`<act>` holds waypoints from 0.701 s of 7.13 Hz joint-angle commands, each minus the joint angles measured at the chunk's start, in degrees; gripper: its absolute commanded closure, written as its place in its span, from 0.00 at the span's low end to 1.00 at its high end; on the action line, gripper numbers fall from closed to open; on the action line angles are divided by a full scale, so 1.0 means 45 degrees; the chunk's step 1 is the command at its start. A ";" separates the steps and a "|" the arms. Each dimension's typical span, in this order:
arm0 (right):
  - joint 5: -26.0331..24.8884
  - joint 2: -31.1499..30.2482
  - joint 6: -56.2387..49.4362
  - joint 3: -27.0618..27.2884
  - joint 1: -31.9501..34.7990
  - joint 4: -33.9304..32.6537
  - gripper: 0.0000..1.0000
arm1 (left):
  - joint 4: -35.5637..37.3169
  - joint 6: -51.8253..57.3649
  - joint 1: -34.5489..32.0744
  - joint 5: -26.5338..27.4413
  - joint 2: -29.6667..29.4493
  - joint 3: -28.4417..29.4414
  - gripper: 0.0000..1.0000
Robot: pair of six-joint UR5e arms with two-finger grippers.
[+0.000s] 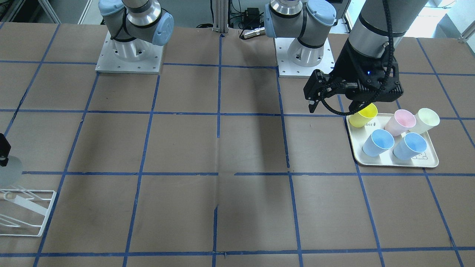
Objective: Transfer IKEA cup to right arm and place on rack
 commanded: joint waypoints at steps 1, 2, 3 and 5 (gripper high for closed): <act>0.0019 0.0189 -0.0083 0.0019 0.0000 -0.0110 0.48 | 0.0021 0.0000 0.0001 -0.0012 -0.0016 -0.0017 0.00; 0.0000 0.0286 -0.0103 0.0058 0.0000 -0.0342 0.47 | 0.0021 0.0000 0.0001 -0.0012 -0.0016 -0.0017 0.00; 0.0000 0.0422 -0.0084 0.0155 0.0000 -0.0441 0.47 | 0.0021 0.0000 0.0001 -0.0012 -0.0016 -0.0017 0.00; 0.0000 0.0481 -0.0161 0.0137 0.0000 -0.0461 0.26 | 0.0021 0.0000 0.0001 -0.0012 -0.0016 -0.0036 0.00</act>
